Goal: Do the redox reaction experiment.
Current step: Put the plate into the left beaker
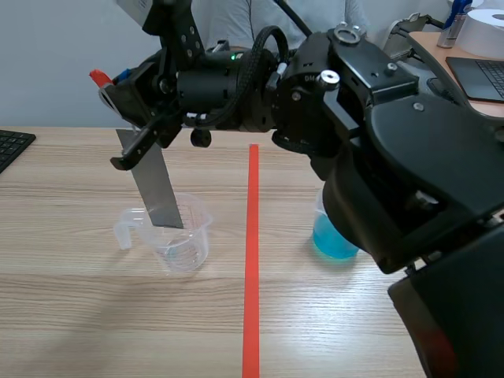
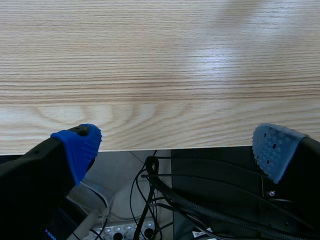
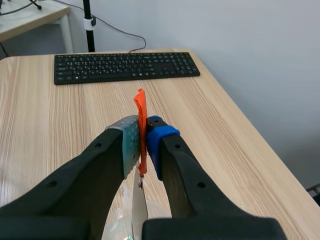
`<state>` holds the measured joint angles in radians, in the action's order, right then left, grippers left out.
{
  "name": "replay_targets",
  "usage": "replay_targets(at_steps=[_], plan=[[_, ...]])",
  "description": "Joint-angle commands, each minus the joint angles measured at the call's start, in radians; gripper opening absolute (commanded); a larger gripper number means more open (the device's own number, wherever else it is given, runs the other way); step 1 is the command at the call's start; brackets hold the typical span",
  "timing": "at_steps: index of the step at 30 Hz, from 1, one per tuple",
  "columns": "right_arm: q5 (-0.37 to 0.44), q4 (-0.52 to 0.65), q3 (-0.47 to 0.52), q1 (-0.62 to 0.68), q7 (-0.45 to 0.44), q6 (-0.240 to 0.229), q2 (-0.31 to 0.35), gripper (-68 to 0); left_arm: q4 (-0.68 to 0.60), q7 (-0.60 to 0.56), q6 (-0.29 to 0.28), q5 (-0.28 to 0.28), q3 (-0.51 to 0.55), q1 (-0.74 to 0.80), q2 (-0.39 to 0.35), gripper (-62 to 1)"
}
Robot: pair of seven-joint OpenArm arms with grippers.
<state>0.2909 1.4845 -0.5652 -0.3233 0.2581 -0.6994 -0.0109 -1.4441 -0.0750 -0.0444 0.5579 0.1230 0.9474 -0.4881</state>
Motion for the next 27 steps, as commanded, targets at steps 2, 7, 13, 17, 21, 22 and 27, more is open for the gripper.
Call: replay_targets(at_steps=[2, 7, 13, 17, 21, 22, 27], plan=[[-0.024, -0.019, 0.001, -0.029, -0.048, 0.003, -0.006, -66.0, -0.01, -0.006, 0.002, 0.0, -0.001, 0.0, -0.006, 1.4], [-0.078, -0.085, 0.001, -0.029, -0.117, 0.003, -0.006, -66.0, -0.01, -0.006, 0.002, 0.0, -0.001, 0.0, -0.006, 1.4], [-0.132, -0.178, 0.001, -0.056, -0.195, 0.003, -0.006, -66.0, -0.01, -0.006, 0.009, 0.0, -0.001, 0.0, -0.006, 1.4], [-0.162, -0.239, 0.001, -0.079, -0.238, 0.003, -0.006, -66.0, -0.01, -0.006, 0.006, 0.0, -0.001, 0.0, -0.006, 1.4], [-0.21, -0.275, -0.001, -0.093, -0.279, 0.003, -0.006, -66.0, -0.01, -0.006, 0.005, 0.0, -0.001, 0.0, -0.006, 1.4], [-0.225, -0.279, -0.001, -0.095, -0.291, 0.003, -0.006, -66.0, -0.01, -0.006, 0.005, 0.0, -0.001, 0.0, -0.006, 1.4], [-0.28, -0.283, -0.001, -0.092, -0.307, 0.003, -0.006, -66.0, -0.01, -0.006, 0.005, 0.0, -0.001, 0.0, -0.006, 1.4]])
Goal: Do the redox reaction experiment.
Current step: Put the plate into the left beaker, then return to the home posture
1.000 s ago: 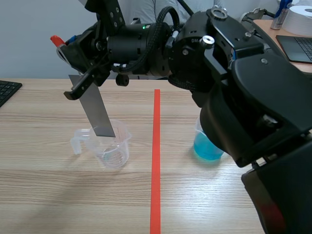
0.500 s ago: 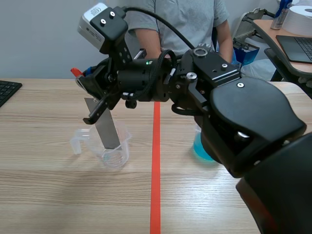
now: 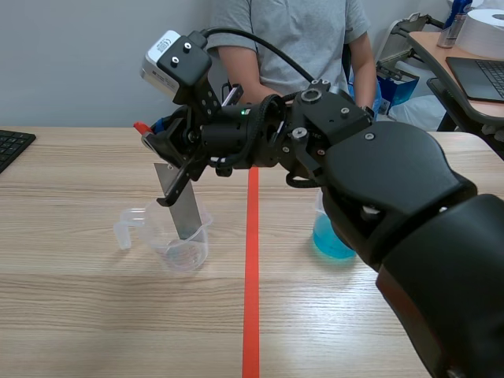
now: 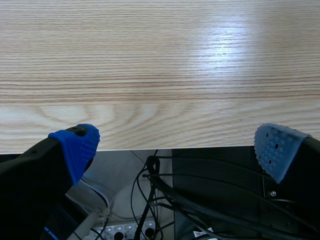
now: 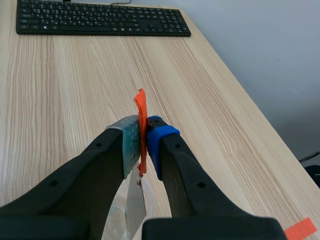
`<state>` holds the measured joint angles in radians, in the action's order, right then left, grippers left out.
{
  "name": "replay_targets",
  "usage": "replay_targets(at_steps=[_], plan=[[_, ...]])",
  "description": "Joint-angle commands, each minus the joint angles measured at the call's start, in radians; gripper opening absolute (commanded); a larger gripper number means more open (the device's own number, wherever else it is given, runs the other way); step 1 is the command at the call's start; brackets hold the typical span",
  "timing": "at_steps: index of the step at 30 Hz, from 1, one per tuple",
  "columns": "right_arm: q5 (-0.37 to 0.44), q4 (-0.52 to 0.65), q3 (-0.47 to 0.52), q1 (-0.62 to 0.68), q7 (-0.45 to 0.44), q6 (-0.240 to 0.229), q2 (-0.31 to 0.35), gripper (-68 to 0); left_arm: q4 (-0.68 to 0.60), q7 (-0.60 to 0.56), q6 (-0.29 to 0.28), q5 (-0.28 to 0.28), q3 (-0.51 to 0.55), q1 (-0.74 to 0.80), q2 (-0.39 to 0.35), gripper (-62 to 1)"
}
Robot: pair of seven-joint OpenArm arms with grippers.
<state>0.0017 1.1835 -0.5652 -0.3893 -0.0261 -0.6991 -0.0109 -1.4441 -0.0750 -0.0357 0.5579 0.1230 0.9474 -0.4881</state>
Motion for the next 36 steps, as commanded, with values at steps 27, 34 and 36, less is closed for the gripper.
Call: replay_targets(at_steps=[27, 34, 36], plan=[[0.037, 0.02, -0.168, 0.045, -0.071, -0.047, -0.007, -4.2, -0.01, -0.01, -0.004, 0.0, -0.001, 0.0, -0.006, 1.4], [0.036, 0.023, -0.169, 0.098, -0.066, -0.047, -0.005, 0.4, -0.01, -0.01, -0.004, 0.0, -0.001, 0.0, -0.006, 1.4], [0.047, 0.034, -0.168, 0.111, -0.068, -0.047, 0.005, 0.4, -0.01, -0.011, -0.003, 0.0, -0.001, 0.0, -0.006, 1.4]])
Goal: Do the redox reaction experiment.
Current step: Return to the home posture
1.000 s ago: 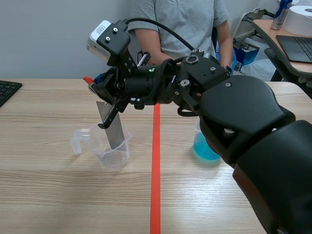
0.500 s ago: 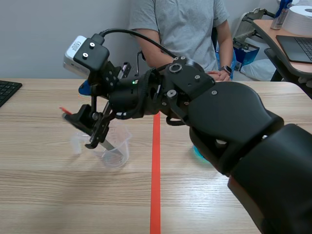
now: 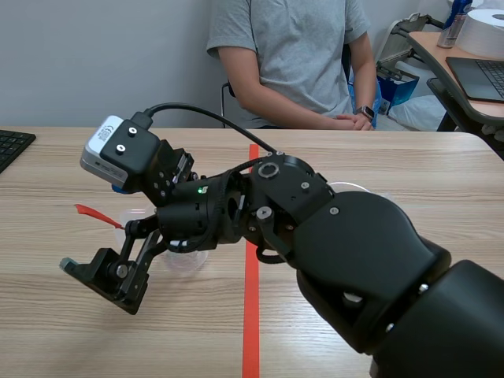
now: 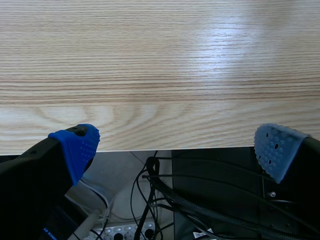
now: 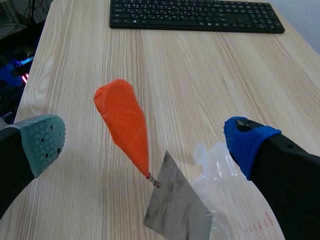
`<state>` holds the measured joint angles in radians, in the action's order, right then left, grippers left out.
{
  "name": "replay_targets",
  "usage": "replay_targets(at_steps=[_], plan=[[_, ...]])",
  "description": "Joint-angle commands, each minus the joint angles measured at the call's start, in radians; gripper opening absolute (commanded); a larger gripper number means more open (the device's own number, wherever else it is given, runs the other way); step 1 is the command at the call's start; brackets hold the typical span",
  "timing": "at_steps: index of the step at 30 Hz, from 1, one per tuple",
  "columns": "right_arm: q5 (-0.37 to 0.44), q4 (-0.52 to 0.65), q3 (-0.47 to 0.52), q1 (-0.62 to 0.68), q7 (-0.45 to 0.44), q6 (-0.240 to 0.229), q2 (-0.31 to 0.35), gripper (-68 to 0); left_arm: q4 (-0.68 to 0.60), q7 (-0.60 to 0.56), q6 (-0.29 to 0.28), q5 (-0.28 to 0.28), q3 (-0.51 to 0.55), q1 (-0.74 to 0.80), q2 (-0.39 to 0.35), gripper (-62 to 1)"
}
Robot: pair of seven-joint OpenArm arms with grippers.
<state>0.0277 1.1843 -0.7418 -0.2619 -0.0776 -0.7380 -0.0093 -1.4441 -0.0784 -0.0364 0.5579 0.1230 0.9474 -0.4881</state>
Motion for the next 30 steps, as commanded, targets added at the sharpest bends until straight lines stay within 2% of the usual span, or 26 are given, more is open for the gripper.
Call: replay_targets(at_steps=[1, 5, 9, 12, 17, 23, 30], plan=[[0.038, 0.043, 0.008, -0.012, -0.016, -0.008, 0.01, 0.4, -0.01, -0.009, -0.003, 0.0, -0.001, -0.001, -0.006, 1.4], [0.1, 0.114, 0.008, 0.017, -0.019, -0.008, 0.054, 0.4, -0.01, -0.013, -0.003, 0.0, -0.001, -0.001, -0.006, 1.4], [0.116, 0.237, 0.009, 0.058, -0.018, -0.008, 0.123, 0.4, -0.012, -0.019, -0.003, 0.0, 0.003, 0.0, -0.009, 1.4], [0.124, 0.333, 0.013, 0.098, -0.019, 0.036, 0.193, 0.4, -0.014, -0.019, -0.002, 0.0, 0.003, 0.0, -0.012, 1.4], [0.213, 0.459, 0.062, 0.187, -0.019, 0.097, 0.322, 0.4, -0.049, -0.026, -0.003, -0.004, 0.044, 0.027, -0.012, 1.4], [0.336, 0.557, 0.198, 0.323, -0.019, 0.125, 0.463, 0.4, -0.186, -0.071, -0.019, -0.035, 0.141, 0.105, -0.011, 1.4], [0.434, 0.66, 0.445, 0.536, -0.014, 0.148, 0.579, 0.4, -0.34, -0.031, -0.064, -0.055, 0.232, 0.127, -0.011, 1.4]])
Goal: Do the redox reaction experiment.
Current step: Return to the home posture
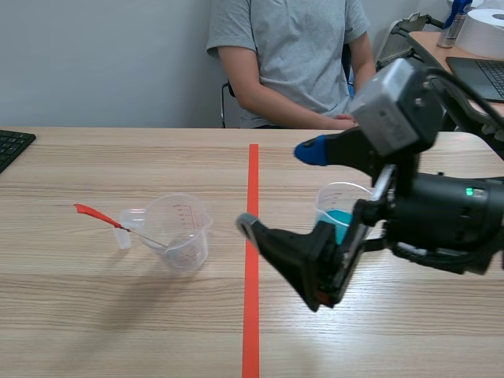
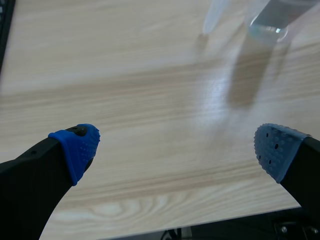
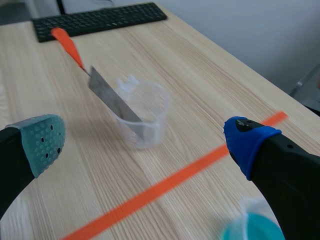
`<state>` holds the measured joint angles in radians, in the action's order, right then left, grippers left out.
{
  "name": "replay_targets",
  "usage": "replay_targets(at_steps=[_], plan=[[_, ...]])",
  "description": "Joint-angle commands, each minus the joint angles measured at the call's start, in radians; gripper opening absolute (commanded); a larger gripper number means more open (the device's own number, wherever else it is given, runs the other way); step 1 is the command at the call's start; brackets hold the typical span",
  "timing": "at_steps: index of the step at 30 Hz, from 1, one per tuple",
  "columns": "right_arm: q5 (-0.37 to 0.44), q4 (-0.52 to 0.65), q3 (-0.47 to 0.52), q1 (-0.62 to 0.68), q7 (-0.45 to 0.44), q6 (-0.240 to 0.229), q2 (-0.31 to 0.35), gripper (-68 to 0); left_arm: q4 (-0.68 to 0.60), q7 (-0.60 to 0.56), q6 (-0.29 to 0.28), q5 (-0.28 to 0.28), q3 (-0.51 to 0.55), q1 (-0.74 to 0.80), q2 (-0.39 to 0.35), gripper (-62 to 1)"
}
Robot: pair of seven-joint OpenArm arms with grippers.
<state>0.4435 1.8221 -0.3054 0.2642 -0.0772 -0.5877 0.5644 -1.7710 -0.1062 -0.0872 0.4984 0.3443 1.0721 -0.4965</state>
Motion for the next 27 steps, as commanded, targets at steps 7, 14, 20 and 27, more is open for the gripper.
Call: replay_targets(at_steps=[7, 14, 20, 27], plan=[[0.044, 0.138, 0.248, 0.268, -0.015, -0.002, 0.019, 0.4, -0.135, 0.025, -0.126, -0.03, 0.077, -0.012, -0.003, 1.4], [0.045, 0.259, 0.369, 0.479, -0.016, 0.043, 0.02, 0.4, -0.149, 0.131, -0.197, -0.034, 0.077, -0.139, -0.003, 1.4], [0.044, 0.32, 0.386, 0.57, -0.015, 0.046, 0.019, 0.4, -0.149, 0.135, -0.234, -0.032, 0.071, -0.223, 0.0, 1.4], [0.039, 0.32, 0.386, 0.567, 0.009, 0.076, 0.019, 0.4, -0.149, 0.192, -0.268, -0.032, 0.045, -0.304, 0.003, 1.4]])
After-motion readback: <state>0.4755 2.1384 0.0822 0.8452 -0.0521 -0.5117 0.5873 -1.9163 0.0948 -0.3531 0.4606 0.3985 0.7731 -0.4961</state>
